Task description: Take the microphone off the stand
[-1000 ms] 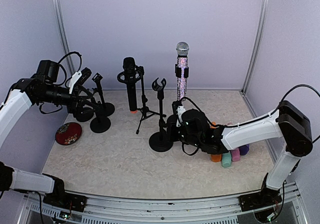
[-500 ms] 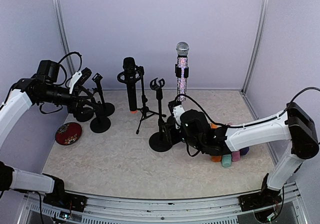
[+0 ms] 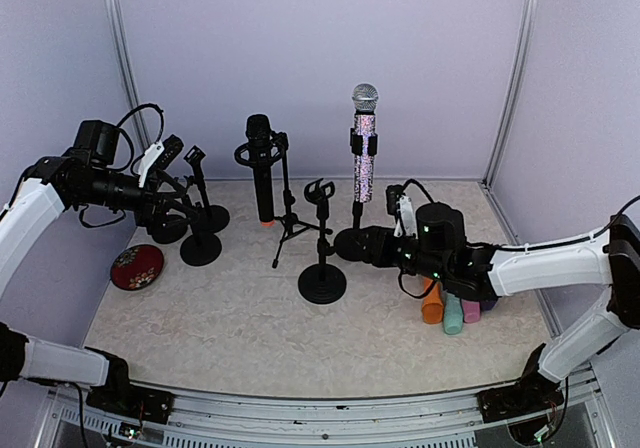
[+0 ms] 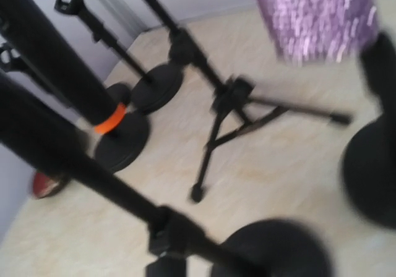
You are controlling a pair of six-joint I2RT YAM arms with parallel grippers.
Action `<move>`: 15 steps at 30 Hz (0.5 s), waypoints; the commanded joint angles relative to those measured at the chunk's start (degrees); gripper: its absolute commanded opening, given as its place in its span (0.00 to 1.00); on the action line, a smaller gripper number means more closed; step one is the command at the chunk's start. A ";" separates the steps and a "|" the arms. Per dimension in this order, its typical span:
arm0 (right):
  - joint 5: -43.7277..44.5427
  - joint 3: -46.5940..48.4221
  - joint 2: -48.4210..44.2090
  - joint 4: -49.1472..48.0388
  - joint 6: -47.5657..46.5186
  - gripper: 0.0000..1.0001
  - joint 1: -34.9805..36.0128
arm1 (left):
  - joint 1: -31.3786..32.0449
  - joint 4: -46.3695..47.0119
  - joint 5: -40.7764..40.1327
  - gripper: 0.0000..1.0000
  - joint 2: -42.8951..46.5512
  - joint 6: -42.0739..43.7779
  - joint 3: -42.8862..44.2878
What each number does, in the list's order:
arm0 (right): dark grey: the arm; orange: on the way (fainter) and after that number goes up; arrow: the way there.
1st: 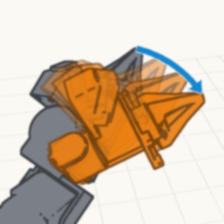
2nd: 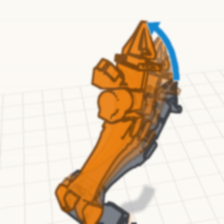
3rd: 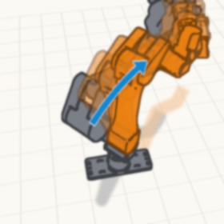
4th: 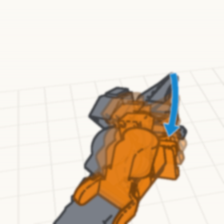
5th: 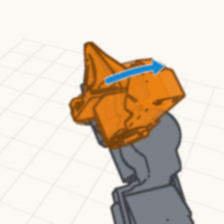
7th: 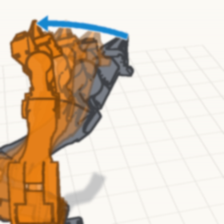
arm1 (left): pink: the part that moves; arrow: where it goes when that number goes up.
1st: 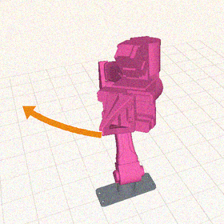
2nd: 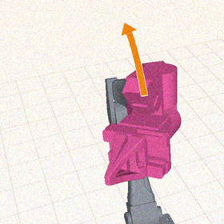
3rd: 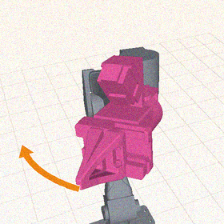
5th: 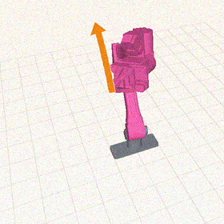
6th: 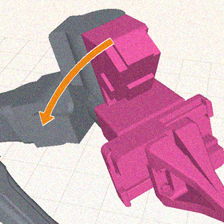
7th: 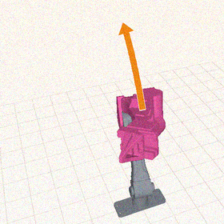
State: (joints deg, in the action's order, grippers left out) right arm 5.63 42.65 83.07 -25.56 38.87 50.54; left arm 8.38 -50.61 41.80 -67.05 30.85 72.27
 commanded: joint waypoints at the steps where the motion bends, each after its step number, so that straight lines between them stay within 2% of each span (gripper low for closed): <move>1: -10.78 -0.59 3.84 -5.33 10.74 0.49 -1.05 | -0.25 0.65 0.95 0.97 0.42 -0.53 -0.39; 9: -13.40 1.32 8.65 -8.93 11.62 0.46 -1.15 | -0.30 -0.33 0.30 0.97 1.09 0.17 -0.21; 15: -3.42 6.69 8.40 -0.22 -2.61 0.52 2.62 | -0.32 -0.30 0.99 0.96 0.73 0.18 -0.64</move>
State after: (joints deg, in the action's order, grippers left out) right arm -4.43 44.23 91.61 -29.76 46.17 50.57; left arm 8.38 -50.63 41.78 -67.02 30.76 72.27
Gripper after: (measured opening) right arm 0.499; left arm 0.966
